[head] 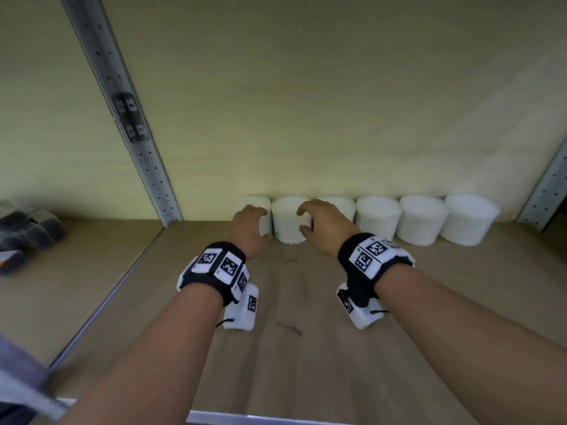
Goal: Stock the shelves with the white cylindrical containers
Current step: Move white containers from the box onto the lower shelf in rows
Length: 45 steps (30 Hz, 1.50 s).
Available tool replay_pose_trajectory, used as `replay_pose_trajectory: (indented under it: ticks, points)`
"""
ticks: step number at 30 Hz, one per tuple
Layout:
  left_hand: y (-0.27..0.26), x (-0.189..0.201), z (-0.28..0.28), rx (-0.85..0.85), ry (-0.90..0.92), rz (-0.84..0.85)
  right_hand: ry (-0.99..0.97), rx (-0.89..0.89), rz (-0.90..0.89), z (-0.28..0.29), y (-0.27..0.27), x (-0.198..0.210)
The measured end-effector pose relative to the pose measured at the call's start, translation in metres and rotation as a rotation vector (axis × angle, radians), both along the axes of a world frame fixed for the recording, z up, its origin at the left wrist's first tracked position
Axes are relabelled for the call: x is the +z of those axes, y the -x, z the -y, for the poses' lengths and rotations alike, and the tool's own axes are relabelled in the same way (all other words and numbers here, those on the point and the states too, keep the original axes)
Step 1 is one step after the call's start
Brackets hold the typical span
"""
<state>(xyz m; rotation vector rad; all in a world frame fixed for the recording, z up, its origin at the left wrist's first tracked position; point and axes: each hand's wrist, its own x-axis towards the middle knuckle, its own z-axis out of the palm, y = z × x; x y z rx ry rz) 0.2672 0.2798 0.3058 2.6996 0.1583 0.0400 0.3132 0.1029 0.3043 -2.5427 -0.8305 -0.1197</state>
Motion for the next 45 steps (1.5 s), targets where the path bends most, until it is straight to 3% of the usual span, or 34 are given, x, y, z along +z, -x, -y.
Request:
replay_pose_trajectory:
  ticks: [7,14,20,31,45]
  points:
    - [0.075,0.018,0.032,-0.015,0.005,0.143,-0.008,-0.070,0.049,0.038,0.076,0.017]
    - [0.166,0.033,0.067,-0.063,0.039,0.176,-0.002,-0.084,-0.029,0.075,0.160,0.026]
    - [0.227,0.017,0.094,-0.106,0.048,0.136,0.050,-0.097,-0.056,0.095,0.224,0.016]
    - [0.296,-0.039,0.127,-0.112,0.044,-0.046,0.117,-0.129,-0.191,0.125,0.297,-0.040]
    - [0.305,-0.196,0.134,-0.033,0.056,-0.460,0.292,-0.073,-0.533,0.110,0.305,-0.191]
